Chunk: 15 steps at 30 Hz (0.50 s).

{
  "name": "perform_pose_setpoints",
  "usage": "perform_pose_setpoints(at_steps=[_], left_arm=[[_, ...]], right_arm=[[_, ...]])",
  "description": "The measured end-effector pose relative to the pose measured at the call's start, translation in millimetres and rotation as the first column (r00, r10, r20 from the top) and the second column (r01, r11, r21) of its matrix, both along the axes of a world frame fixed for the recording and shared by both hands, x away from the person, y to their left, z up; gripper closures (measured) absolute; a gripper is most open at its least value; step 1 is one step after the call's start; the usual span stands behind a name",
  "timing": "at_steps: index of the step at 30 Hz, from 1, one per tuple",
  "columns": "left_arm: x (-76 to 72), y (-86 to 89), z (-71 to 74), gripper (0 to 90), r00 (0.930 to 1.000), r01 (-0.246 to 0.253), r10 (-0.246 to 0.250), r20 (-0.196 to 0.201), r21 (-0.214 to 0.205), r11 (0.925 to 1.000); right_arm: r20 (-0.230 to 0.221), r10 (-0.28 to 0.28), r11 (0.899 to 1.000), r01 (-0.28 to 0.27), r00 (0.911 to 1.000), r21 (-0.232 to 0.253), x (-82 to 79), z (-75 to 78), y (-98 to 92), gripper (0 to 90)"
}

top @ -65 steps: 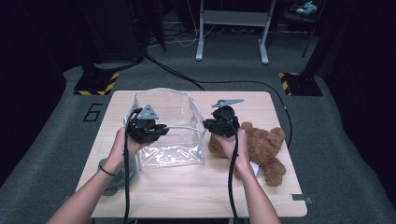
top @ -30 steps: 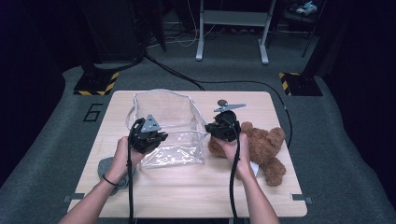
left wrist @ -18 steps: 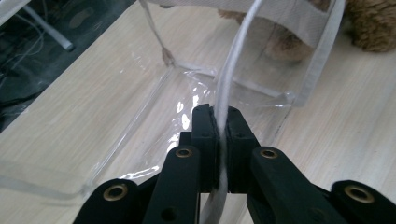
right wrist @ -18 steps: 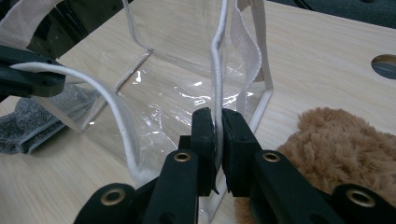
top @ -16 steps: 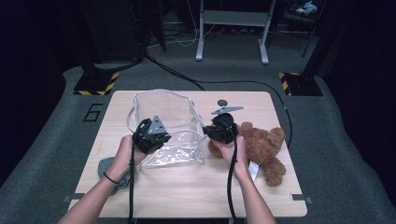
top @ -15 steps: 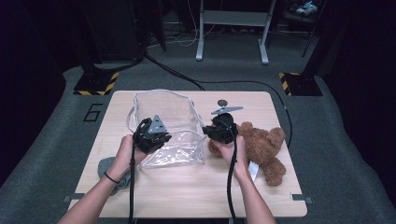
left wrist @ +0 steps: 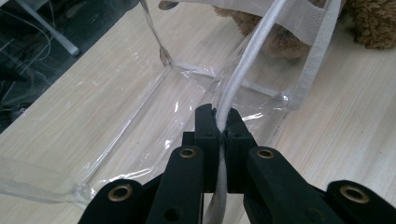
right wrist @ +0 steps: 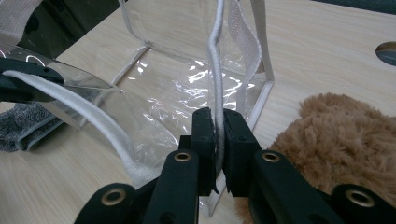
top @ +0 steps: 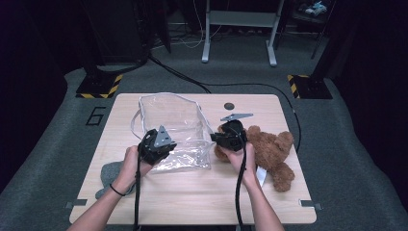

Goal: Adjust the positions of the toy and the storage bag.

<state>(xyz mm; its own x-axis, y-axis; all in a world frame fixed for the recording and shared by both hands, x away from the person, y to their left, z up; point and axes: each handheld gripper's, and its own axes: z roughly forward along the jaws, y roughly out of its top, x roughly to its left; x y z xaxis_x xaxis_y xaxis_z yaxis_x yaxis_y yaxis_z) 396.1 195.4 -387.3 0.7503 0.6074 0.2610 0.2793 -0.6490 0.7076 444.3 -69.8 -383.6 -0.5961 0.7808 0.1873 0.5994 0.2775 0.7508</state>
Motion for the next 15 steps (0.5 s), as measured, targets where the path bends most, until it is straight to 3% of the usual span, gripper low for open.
perform_pose_setpoints(at_steps=[5, 15], left_arm=[[-5.3, -1.1, -6.5, 87.5, 0.9995, -0.011, 0.011, 0.031, -0.006, 0.9999], [-8.6, -3.1, -17.0, 87.2, 0.9988, -0.021, 0.021, 0.043, -0.001, 0.9998]], right_arm=[[-0.008, 0.000, 1.000, 0.000, 1.0000, 0.003, -1.8, -5.0, -1.1, 84.7], [-0.022, -0.004, 1.000, 0.004, 0.9997, 0.013, -9.3, -18.9, 0.0, 86.5]])
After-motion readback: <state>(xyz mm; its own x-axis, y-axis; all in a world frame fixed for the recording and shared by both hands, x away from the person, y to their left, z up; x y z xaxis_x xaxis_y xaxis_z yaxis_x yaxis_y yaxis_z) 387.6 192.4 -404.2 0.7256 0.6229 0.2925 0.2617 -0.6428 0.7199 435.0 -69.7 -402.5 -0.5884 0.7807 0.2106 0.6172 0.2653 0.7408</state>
